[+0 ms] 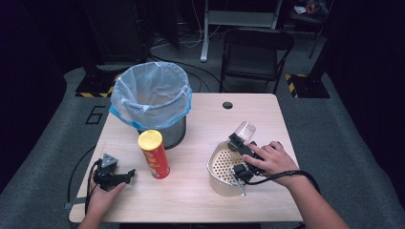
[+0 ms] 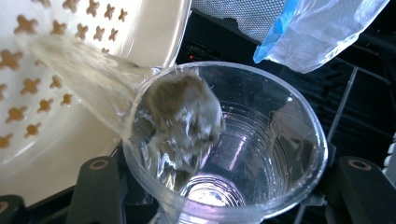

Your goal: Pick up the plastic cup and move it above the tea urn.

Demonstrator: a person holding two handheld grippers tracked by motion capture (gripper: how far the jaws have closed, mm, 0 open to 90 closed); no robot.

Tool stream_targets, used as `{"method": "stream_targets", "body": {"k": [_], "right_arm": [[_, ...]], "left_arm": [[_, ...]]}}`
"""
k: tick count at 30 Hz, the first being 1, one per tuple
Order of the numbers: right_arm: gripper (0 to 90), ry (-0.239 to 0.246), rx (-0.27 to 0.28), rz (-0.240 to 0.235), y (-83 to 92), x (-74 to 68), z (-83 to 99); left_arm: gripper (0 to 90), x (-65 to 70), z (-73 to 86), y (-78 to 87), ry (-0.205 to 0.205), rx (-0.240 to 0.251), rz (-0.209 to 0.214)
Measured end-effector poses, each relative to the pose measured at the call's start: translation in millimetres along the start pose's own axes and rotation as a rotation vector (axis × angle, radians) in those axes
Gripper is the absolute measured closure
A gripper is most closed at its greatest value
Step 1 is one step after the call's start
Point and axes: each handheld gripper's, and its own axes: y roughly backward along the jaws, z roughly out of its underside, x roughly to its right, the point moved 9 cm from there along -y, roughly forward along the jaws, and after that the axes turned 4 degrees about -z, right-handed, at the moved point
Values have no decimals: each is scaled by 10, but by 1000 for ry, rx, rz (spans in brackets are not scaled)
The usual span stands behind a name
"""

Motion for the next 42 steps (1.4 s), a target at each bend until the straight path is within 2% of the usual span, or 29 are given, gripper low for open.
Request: {"method": "stream_targets", "body": {"k": [1, 2, 3, 4, 5, 6, 8, 9, 13, 16, 17, 18, 20, 21, 22, 25, 27, 29, 34, 36, 37, 38, 42], "right_arm": [[364, 51, -17, -26, 11, -5, 15], [364, 47, -20, -22, 12, 4, 14], [363, 35, -9, 4, 4, 26, 2], [363, 32, -7, 4, 5, 34, 1], [362, 50, 0, 4, 2, 52, -8], [362, 25, -10, 17, 17, 42, -1], [361, 36, -10, 23, 24, 56, -8], [361, 21, -10, 21, 29, 60, -7], [360, 16, -6, 29, 32, 106, 10], [359, -2, 1, 11, 33, 82, 7], [359, 19, 7, 13, 36, 94, -6], [359, -2, 9, 24, 49, 87, -19], [359, -5, 6, 27, 56, 94, -20], [358, -4, 13, 6, 51, 80, -29], [358, -2, 4, 30, 60, 98, -27], [358, 2, 8, 29, 59, 101, -33], [357, -17, 17, 21, 57, 87, -42], [357, -15, 14, 14, 64, 93, -37], [356, -4, 10, 34, 80, 120, -32], [356, 0, 16, 5, 83, 93, -40], [356, 0, 16, 5, 83, 93, -40], [356, -1, 10, 27, 94, 109, -37], [356, -7, 16, 11, 98, 100, -41]], "left_arm": [[130, 0, 0, 0, 1, 0, 0], [130, 0, 0, 0, 0, 0, 0], [130, 0, 0, 0, 0, -1, 0], [130, 0, 0, 0, 0, 0, 0], [130, 0, 0, 0, 0, 0, 0], [130, 0, 0, 0, 0, 0, 0], [130, 0, 0, 0, 0, 0, 0], [130, 0, 0, 0, 0, 0, 0], [130, 0, 0, 0, 0, 0, 0], [130, 0, 0, 0, 0, 0, 0], [130, 0, 0, 0, 0, 0, 0], [130, 0, 0, 0, 0, 0, 0], [130, 0, 0, 0, 0, 0, 0], [130, 0, 0, 0, 0, 0, 0], [130, 0, 0, 0, 0, 0, 0], [130, 0, 0, 0, 0, 0, 0], [130, 0, 0, 0, 0, 0, 0], [130, 0, 0, 0, 0, 0, 0], [130, 0, 0, 0, 0, 0, 0], [130, 0, 0, 0, 0, 0, 0], [130, 0, 0, 0, 0, 0, 0], [130, 0, 0, 0, 0, 0, 0], [130, 0, 0, 0, 0, 0, 0]]}}
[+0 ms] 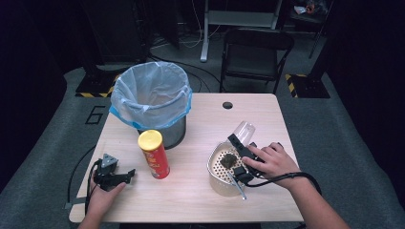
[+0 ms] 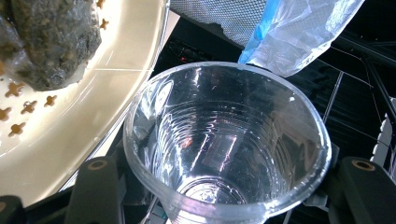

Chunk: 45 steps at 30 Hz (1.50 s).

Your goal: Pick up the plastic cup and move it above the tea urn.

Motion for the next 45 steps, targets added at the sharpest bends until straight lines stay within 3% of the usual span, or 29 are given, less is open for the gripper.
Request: {"method": "stream_targets", "body": {"k": [8, 11, 13, 19, 21, 26, 30, 32, 34, 37, 40, 45], "right_arm": [[355, 22, -1, 24, 14, 25, -1], [355, 7, 0, 11, 12, 11, 0], [355, 30, 7, 14, 10, 27, -14], [356, 9, 6, 29, 19, 30, -12], [356, -33, -7, 63, 34, 43, 5], [356, -99, 1, 84, 55, 95, 17], [355, -139, -11, 147, 99, 157, 31], [354, -254, -15, 165, 141, 163, 52], [353, -275, -1, 156, 145, 191, 52], [350, -469, 13, 155, 183, 249, 99], [349, -709, 42, 157, 216, 349, 186], [347, -1176, 147, 130, 245, 470, 319]], "left_arm": [[130, 0, 0, 0, -1, 0, 0], [130, 0, 0, 0, 0, 0, 0], [130, 0, 0, 0, 0, 0, 0], [130, 0, 0, 0, 0, 0, 0], [130, 0, 0, 0, 0, 0, 0], [130, 0, 0, 0, 0, 0, 0], [130, 0, 0, 0, -1, 0, 0], [130, 0, 0, 0, 0, 0, 0], [130, 0, 0, 0, 0, 0, 0], [130, 0, 0, 0, 0, 0, 0], [130, 0, 0, 0, 0, 0, 0], [130, 0, 0, 0, 1, 0, 0]]}}
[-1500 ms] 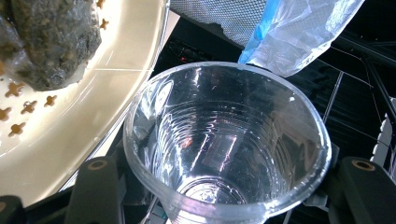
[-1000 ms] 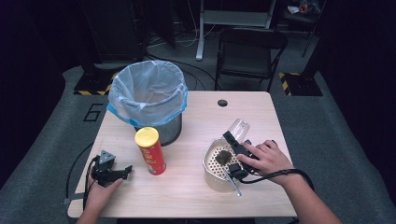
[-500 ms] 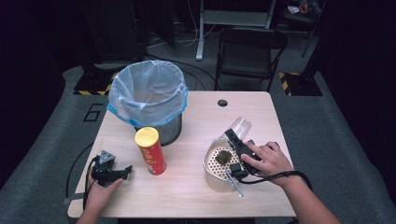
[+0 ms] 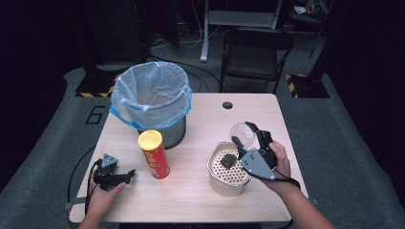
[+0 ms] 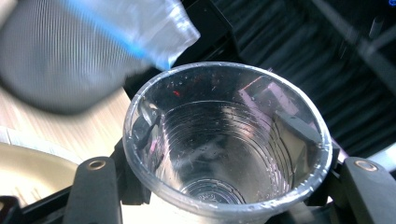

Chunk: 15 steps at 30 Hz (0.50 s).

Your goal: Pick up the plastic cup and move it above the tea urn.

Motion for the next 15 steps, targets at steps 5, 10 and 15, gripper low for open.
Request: {"method": "stream_targets", "body": {"k": [5, 10, 15], "right_arm": [[346, -434, 34, -160, -66, 68, -4], [345, -736, 105, -301, -86, 101, -59], [346, -975, 144, -344, -85, 196, -82]], "left_arm": [[130, 0, 0, 0, 0, 0, 0], [130, -1, 0, 0, 0, 0, 0], [130, 1, -2, -1, 4, 2, 1]]}}
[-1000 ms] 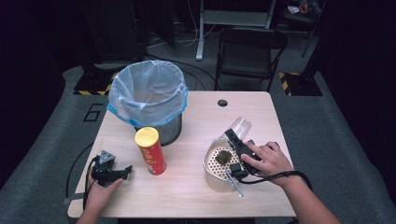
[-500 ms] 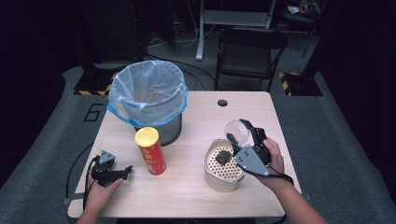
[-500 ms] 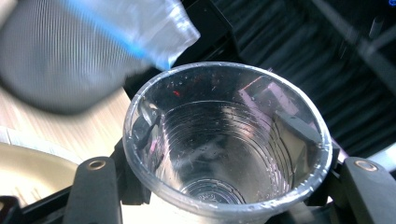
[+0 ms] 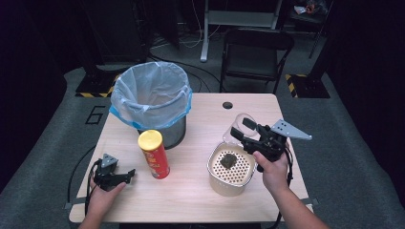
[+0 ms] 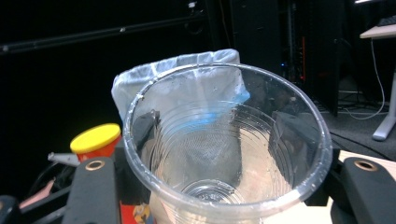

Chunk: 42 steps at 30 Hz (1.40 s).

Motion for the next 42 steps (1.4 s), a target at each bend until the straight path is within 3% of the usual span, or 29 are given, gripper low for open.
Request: {"method": "stream_targets", "body": {"k": [5, 9, 13, 20, 25, 42], "right_arm": [[348, 56, -17, 18, -23, -58, -143], [345, 178, -32, 59, -97, -169, -377], [343, 211, -57, 52, -254, -289, -552], [339, 237, -99, 7, -671, -413, -757], [335, 222, -140, -13, -938, -419, -813], [334, 233, -162, -57, -1622, -436, -1036]], "left_arm": [[131, 4, 3, 4, 3, -3, 5], [130, 1, 7, 10, -3, -12, 7], [128, 1, 5, 7, -5, -9, 6], [122, 9, 6, 2, -4, -7, 10], [109, 12, 13, 9, -16, -21, 19], [109, 19, 14, 7, -10, -21, 23]]}}
